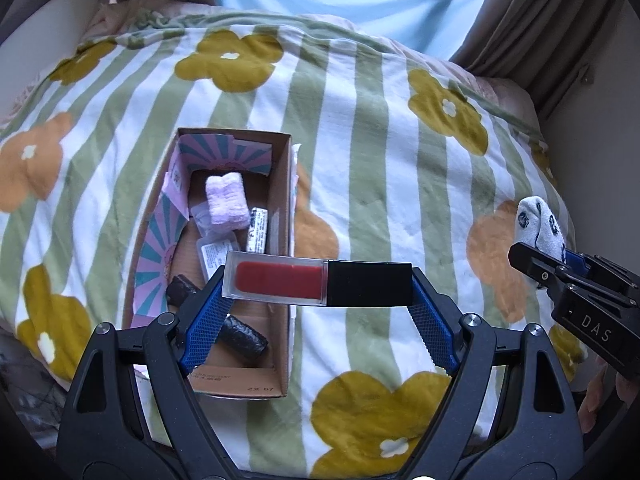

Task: Organize objects
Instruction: 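Carry the lip gloss and panda sock over the cardboard box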

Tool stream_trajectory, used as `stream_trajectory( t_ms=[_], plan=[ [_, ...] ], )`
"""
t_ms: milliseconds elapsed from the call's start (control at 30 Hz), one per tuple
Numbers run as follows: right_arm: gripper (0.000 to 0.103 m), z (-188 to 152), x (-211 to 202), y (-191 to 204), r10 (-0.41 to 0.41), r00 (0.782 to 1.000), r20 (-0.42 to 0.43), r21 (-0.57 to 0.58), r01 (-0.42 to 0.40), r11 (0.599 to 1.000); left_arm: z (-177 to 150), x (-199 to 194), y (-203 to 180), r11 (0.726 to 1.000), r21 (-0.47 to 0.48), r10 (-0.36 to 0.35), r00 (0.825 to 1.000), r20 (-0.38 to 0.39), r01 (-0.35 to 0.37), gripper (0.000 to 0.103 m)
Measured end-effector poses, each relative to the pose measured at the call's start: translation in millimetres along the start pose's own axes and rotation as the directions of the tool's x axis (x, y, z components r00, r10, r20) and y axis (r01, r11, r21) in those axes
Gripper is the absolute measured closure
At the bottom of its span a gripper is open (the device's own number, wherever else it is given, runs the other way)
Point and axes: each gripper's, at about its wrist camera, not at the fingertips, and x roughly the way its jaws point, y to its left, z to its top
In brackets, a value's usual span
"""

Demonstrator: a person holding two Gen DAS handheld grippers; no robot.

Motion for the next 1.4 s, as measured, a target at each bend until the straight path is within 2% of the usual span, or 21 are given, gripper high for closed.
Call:
stream_trajectory(
  t_ms=[200,367,767,1067,1233,1400],
  plan=[
    [0.068,24.2,10.9,35.0,0.051,0.999,-0.004,-0.097,-0.052,0.994,-2.3,-2.4,30.9,0.996,-0.082,0.044,0.999,0.005,-0.043,0.020],
    [0.068,47.5,26.3,67.0,0.098,0.995,-0.023,-0.193,-0.100,0.976,-6.5,-0.1,62.3,0.981,-0.172,0.086,0.996,-0.003,-0.085,0.020],
    [0.068,104.7,98.2,151.0,0.164,0.977,-0.133,-0.441,-0.206,0.873,-28.0,42.2,115.3,0.917,-0.365,0.137,0.987,-0.087,-0.160,0.020],
    [0.068,112.8,176.4,213.0,0.183,0.955,-0.234,-0.555,-0.286,0.781,-31.7,91.2,125.6,0.891,-0.412,0.149,0.980,-0.128,-0.189,0.020],
    [0.068,106.9,222.5,230.3,0.181,0.941,-0.285,-0.577,-0.319,0.751,-22.9,121.6,130.9,0.889,-0.419,0.149,0.981,-0.121,-0.187,0.020],
    [0.068,106.5,246.4,237.2,0.189,0.934,-0.304,-0.591,-0.340,0.732,-15.9,140.2,135.2,0.885,-0.423,0.158,0.980,-0.119,-0.194,0.020]
  ],
)
